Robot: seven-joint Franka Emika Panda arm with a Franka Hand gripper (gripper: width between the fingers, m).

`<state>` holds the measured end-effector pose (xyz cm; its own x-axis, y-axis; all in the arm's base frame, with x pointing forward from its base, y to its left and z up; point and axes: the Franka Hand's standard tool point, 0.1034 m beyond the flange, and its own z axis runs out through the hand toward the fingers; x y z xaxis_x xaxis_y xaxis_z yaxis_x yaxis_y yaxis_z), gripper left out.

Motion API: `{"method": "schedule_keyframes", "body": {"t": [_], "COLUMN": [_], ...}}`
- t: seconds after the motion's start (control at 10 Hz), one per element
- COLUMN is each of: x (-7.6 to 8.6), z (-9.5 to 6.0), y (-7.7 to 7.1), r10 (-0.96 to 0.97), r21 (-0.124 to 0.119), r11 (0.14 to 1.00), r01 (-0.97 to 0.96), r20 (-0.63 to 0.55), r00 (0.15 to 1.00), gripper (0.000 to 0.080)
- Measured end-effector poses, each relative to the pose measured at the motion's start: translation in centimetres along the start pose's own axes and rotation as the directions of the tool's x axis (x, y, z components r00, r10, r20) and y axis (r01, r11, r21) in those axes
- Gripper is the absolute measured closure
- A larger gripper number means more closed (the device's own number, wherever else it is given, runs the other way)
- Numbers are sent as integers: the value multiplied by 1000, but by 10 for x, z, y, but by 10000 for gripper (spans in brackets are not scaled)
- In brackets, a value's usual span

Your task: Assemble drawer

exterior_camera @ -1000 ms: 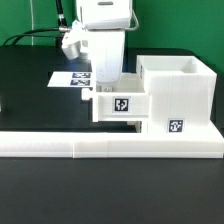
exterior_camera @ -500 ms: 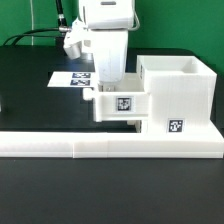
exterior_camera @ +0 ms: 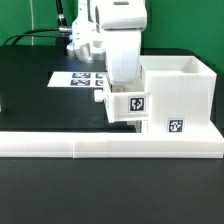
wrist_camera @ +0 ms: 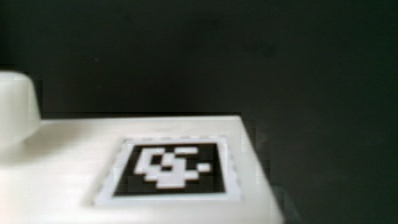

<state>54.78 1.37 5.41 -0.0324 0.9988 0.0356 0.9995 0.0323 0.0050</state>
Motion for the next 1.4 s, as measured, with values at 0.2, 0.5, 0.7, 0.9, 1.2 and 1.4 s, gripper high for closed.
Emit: {"method": "schedule_keyframes", "body": {"t": [0.2,0.5,0.7,0.9,1.2,1.4], "x": [-2,2,-5,-26,-34,-43], "z": [-2,-23,-44,-65,-65,-54], "y": [2,14,13,11,9,6], "r10": [13,32,37,9,5,-32], "r21": [2,2,19,28,37,53], "r11": [1000,999,999,1000,999,998], "r01": [-13,-32,-37,-11,-7,32], "r20": [-1,8,26,43,40,-1], "r00": [1000,999,999,999,999,999], "gripper": [533,202,166,154,150,150]}}
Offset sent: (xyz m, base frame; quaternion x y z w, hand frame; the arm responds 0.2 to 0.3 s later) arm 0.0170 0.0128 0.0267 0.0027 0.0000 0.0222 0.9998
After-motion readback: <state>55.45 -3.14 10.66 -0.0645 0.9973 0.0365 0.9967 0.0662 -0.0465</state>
